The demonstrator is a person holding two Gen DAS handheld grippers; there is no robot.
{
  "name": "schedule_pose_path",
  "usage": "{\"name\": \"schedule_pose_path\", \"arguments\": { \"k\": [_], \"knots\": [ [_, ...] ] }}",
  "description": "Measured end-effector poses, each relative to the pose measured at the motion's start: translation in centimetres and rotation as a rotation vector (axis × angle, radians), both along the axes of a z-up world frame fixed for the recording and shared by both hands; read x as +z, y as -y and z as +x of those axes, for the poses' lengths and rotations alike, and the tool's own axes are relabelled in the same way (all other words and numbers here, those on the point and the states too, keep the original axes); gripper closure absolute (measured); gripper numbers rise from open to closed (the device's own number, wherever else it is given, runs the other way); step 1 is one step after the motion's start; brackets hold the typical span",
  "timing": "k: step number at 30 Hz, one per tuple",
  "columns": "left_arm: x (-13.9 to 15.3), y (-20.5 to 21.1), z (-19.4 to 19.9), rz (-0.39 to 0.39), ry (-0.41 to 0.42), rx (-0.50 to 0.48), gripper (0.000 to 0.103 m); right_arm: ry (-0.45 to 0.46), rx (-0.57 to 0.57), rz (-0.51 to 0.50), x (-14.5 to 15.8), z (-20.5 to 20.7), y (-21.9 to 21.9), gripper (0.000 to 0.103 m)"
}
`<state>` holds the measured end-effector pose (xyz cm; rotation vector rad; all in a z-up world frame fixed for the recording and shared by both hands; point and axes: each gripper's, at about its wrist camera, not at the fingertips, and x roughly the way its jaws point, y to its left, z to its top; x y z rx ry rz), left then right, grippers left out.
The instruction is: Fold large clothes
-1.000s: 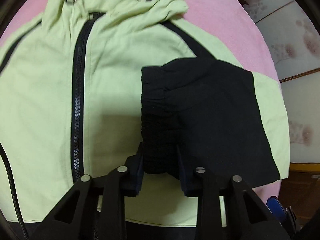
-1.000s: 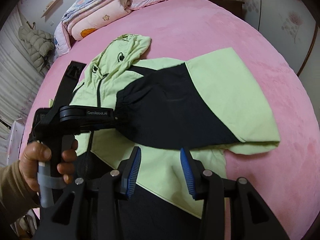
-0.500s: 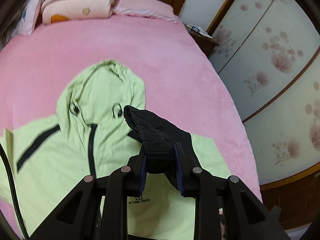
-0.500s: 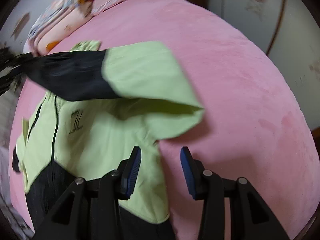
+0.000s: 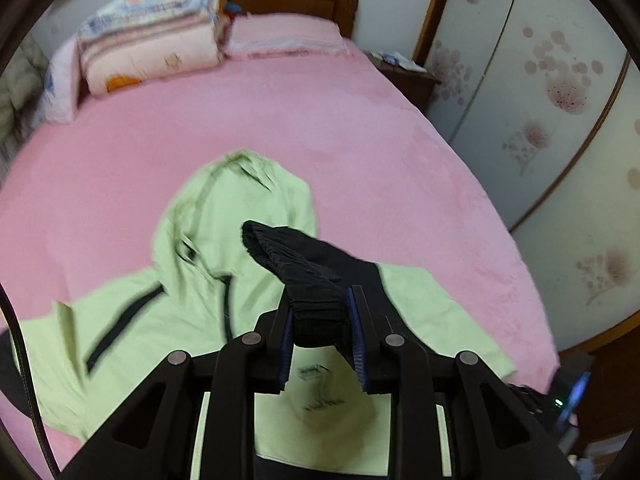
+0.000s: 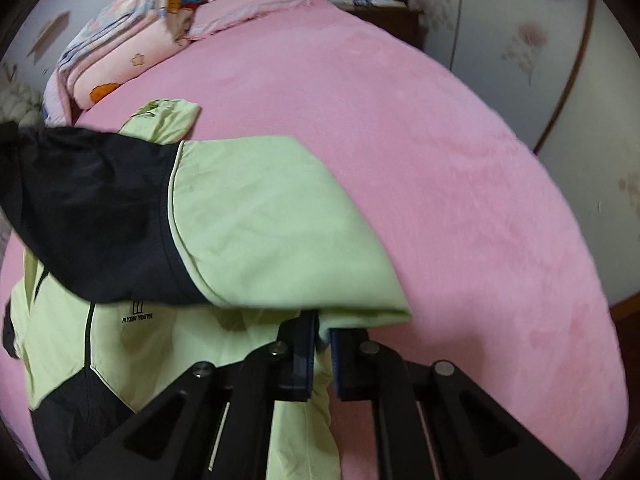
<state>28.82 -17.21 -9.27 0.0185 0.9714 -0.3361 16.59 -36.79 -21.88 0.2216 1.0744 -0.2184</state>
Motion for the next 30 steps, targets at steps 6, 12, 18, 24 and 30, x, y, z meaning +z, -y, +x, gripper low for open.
{"name": "schedule_pose_path", "arguments": {
  "k": [6,12,18,24,30],
  "knots": [
    [-0.6,-5.1,1.0,0.081,0.046,0.077,0.080,0.051,0.124,-0.157,1.5,-0.1,-4.0,0.098],
    [-6.5,-11.3,1.7,0.179,-0.008,0.167,0.080,0.010,0.220,-0.189,-0.4,-0.8,-7.0,0.095],
    [-15.3,-13.3,2.0,0.292,-0.131,0.182,0.080,-0.065,0.263,-0.221,-2.7,-0.7,-9.0,0.082],
    [-17.5,-14.9,1.6,0.263,-0.157,0.252,0.080,-0.053,0.265,-0.156,-2.1,-1.5,-9.1,0.070],
    [-19.6,-14.7,-0.1,0.347,-0.189,0.214,0.078,-0.090,0.188,-0.047,-2.4,-2.4,-6.7,0.065]
  ]
}}
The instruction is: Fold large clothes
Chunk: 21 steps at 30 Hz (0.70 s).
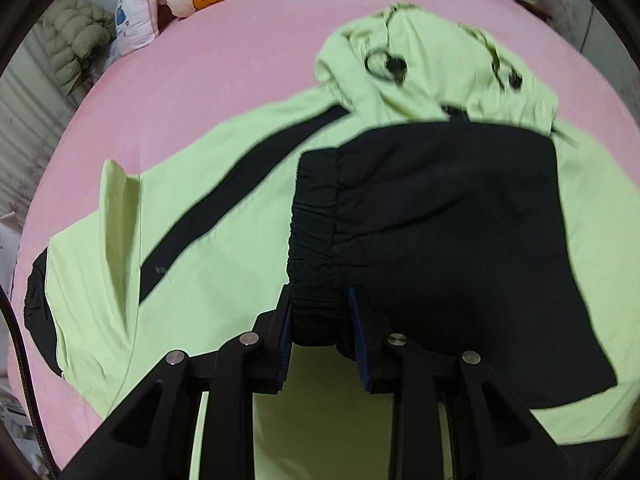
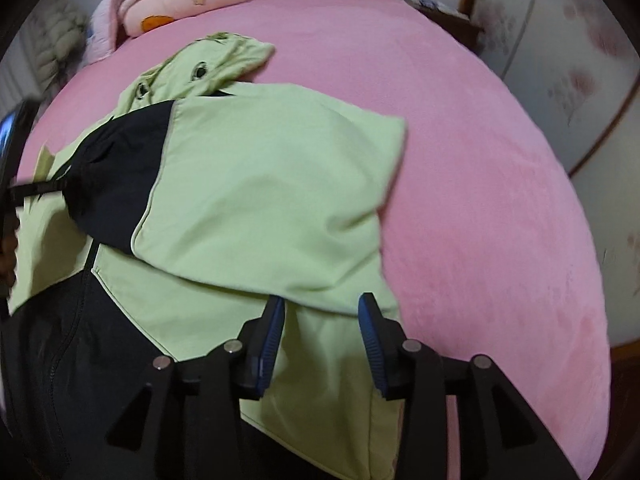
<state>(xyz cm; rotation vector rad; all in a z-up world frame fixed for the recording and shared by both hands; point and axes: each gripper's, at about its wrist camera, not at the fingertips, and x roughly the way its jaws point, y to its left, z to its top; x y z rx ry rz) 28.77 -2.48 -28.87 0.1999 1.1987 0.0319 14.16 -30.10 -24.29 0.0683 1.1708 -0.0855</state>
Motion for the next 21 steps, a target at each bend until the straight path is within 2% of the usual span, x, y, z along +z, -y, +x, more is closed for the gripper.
{"name": "schedule_pose_path", "arguments": {
  "k": [5,7,9,10,12,14,17,21],
  "knots": [
    [0.1,-0.4,-0.6,-0.018,-0.028,0.026,0.075,0.013,-0.089,0.153,0.7,-0.7,2.6,0.065],
    [1.0,-0.8,-0.7,-0.043,-0.038,0.057,0.071,0.033,-0.128,0.203,1.5,-0.7,3.6,0.064],
    [2.7,-1.5,-0.6,-0.082,-0.011,0.100,0.066,0.044,-0.152,0.202,2.3,0.0,4.0,0.064],
    [3.9,-1.8,-0.5,-0.106,0.020,0.119,0.058,0.053,-0.153,0.189,2.8,0.5,4.1,0.064],
    [5.6,-1.5,0.3,-0.127,0.087,0.135,0.049,0.062,-0.142,0.153,3.5,1.5,3.9,0.064],
    [7.0,-0.8,0.9,-0.152,0.140,0.117,0.049,0.082,-0.113,0.126,4.1,3.4,3.4,0.064],
    [7.6,1.5,2.7,-0.196,0.151,0.047,0.049,0.105,-0.060,0.126,4.4,6.4,2.3,0.064],
    [5.3,5.1,4.7,-0.190,0.113,-0.014,0.049,0.119,0.031,0.150,3.8,10.2,-0.2,0.064]
  ]
}}
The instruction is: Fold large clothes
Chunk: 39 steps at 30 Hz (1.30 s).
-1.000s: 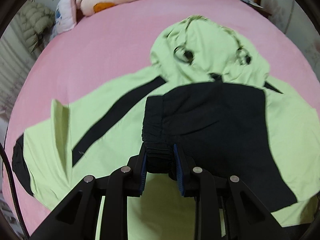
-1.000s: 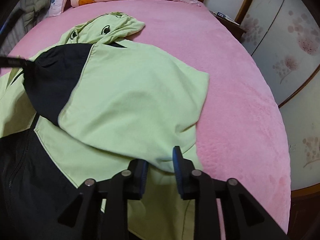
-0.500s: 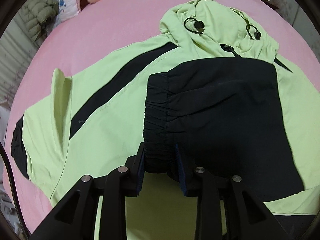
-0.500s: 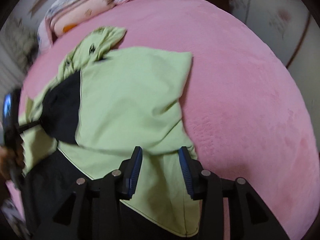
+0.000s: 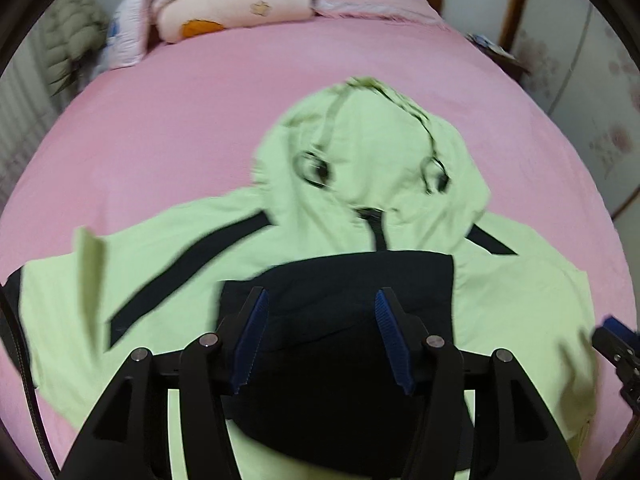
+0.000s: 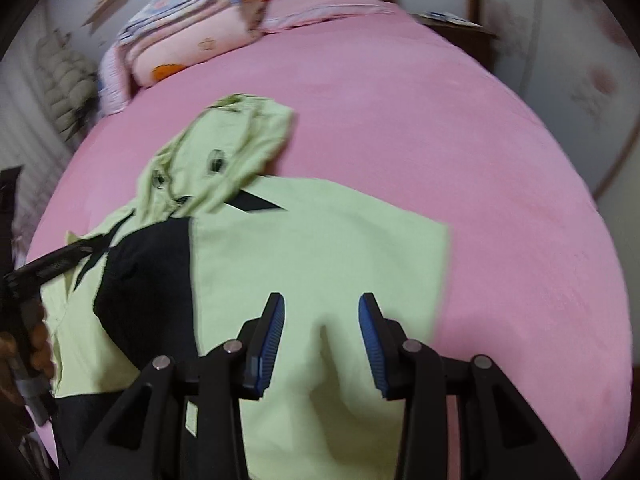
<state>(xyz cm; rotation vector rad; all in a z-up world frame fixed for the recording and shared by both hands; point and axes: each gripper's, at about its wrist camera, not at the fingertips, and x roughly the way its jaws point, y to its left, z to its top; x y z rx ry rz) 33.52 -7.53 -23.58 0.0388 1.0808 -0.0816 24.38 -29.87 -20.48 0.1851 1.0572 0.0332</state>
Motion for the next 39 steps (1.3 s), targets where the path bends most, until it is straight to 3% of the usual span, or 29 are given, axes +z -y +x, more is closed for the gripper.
{"name": "schedule_pose_path", "arguments": {
  "k": [5,7,9,14,17,22,26,31,34,39],
  "knots": [
    [-4.3,2.7,2.1,0.069,-0.079,0.009,0.049,-0.050,0.099,-0.024,-3.4,3.7,-3.0,0.064],
    [-5.5,2.0,2.6,0.083,-0.098,0.035,0.041,-0.086,0.104,-0.066,-5.1,4.7,-2.9,0.065],
    [-6.2,1.2,3.0,0.066,-0.113,0.055,0.033,-0.106,0.080,-0.117,-6.4,5.1,-1.9,0.067],
    [-6.6,0.6,2.8,0.090,-0.088,0.008,0.031,-0.104,-0.051,-0.250,-7.6,4.7,3.2,0.068],
    [-6.4,0.8,2.6,0.118,-0.085,-0.005,0.030,-0.138,-0.142,-0.231,-7.8,4.0,6.6,0.068],
    [-4.5,1.0,1.0,0.107,-0.125,0.027,0.030,-0.145,-0.217,-0.082,-6.1,1.6,9.2,0.068],
    [-2.5,1.0,-1.8,0.076,-0.144,0.037,0.030,-0.086,-0.160,0.003,-3.5,-1.2,6.2,0.066],
    [-1.4,0.8,-5.8,0.041,-0.166,0.060,0.030,-0.055,-0.032,0.017,-1.9,-3.7,0.5,0.066],
    [-2.5,0.5,-7.1,0.068,-0.192,0.075,0.030,-0.077,0.031,0.003,-2.9,-4.3,-1.3,0.066],
    [-4.8,-1.1,-8.2,0.079,-0.247,0.140,0.030,-0.169,0.026,-0.012,-6.3,-4.5,-0.3,0.066]
  ]
}}
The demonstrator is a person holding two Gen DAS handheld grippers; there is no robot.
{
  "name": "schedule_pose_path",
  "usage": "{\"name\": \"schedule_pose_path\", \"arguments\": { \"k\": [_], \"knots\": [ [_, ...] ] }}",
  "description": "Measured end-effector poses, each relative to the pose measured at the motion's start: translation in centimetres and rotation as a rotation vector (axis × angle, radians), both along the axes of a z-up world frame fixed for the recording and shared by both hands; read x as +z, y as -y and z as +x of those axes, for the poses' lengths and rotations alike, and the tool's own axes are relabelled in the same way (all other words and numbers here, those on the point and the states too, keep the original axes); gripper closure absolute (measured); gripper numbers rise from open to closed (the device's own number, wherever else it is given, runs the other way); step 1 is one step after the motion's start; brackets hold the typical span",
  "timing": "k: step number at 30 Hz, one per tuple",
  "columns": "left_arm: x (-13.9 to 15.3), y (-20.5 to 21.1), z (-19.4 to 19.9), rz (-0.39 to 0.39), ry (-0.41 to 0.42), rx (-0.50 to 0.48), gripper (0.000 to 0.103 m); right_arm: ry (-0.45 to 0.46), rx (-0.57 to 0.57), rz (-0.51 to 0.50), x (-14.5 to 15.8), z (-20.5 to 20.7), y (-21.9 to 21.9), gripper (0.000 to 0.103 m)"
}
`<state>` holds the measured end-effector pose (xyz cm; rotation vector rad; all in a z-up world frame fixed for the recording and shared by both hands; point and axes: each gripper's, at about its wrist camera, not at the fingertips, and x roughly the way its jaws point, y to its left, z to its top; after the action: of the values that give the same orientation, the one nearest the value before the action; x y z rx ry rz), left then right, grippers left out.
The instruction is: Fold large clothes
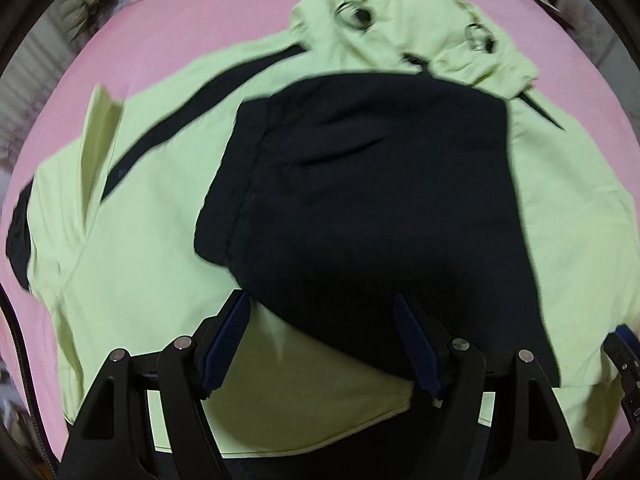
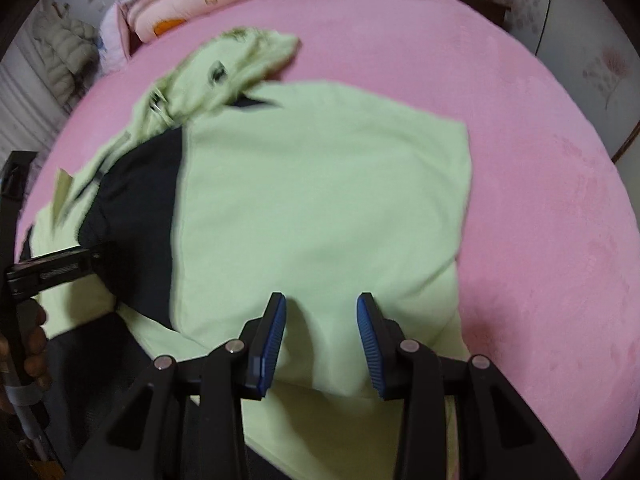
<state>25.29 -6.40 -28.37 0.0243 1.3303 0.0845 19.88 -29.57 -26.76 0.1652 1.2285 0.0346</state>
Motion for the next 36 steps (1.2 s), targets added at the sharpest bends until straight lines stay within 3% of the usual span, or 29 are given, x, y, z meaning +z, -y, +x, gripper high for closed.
{"name": "schedule_pose_path", "arguments": {
  "k": [10,18,23,29,36],
  "knots": [
    [2.7,-1.2,-2.5,0.001,0.010,0.051,0.030,-0.026,0.043,0.007,1.0,-0.8,1.0,0.066],
    [9.3,-1.9,-5.8,-0.094,0.047,0.030,0.030,-0.006,0.044,0.035,6.5,-2.7,0.5,0.066],
    [12.0,-3.2,-5.9,-0.147,0.073,-0.002,0.030,0.004,0.051,0.067,9.6,-4.3,-2.2,0.065],
    [14.1,-9.5,-6.6,-0.214,0.073,-0.010,0.029,0.011,0.048,0.100,12.4,-6.1,-8.6,0.064],
    [14.1,-22.9,-8.2,-0.253,0.025,0.049,0.028,0.002,0.070,0.151,14.0,-6.8,-21.0,0.064]
  ]
}}
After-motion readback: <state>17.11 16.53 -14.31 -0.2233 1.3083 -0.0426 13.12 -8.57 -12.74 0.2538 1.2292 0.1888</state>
